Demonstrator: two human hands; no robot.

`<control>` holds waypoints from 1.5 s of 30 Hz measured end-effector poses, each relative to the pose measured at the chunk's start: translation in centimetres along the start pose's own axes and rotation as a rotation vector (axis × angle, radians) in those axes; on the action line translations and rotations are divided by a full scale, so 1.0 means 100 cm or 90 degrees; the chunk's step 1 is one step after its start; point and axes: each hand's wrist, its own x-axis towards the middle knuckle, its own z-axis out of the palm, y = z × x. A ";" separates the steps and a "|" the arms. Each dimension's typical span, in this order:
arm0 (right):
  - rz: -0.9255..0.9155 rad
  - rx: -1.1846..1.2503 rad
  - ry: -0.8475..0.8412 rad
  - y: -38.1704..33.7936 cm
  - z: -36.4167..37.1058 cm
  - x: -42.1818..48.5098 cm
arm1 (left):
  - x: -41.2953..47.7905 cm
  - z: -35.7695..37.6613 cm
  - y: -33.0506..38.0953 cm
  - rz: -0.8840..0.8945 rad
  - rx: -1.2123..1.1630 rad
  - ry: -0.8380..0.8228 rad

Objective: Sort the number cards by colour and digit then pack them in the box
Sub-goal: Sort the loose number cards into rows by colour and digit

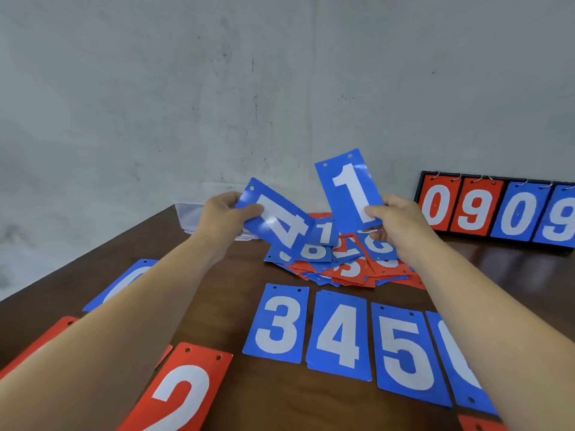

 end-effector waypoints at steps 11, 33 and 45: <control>0.017 -0.013 0.017 -0.018 0.015 -0.036 | -0.012 -0.052 -0.002 0.003 0.008 0.029; 0.166 -0.177 -0.137 0.006 0.244 -0.115 | -0.009 -0.246 -0.068 -0.126 -0.089 0.071; 0.126 -0.480 -0.172 0.009 0.284 -0.114 | -0.010 -0.266 -0.088 -0.140 -0.065 0.058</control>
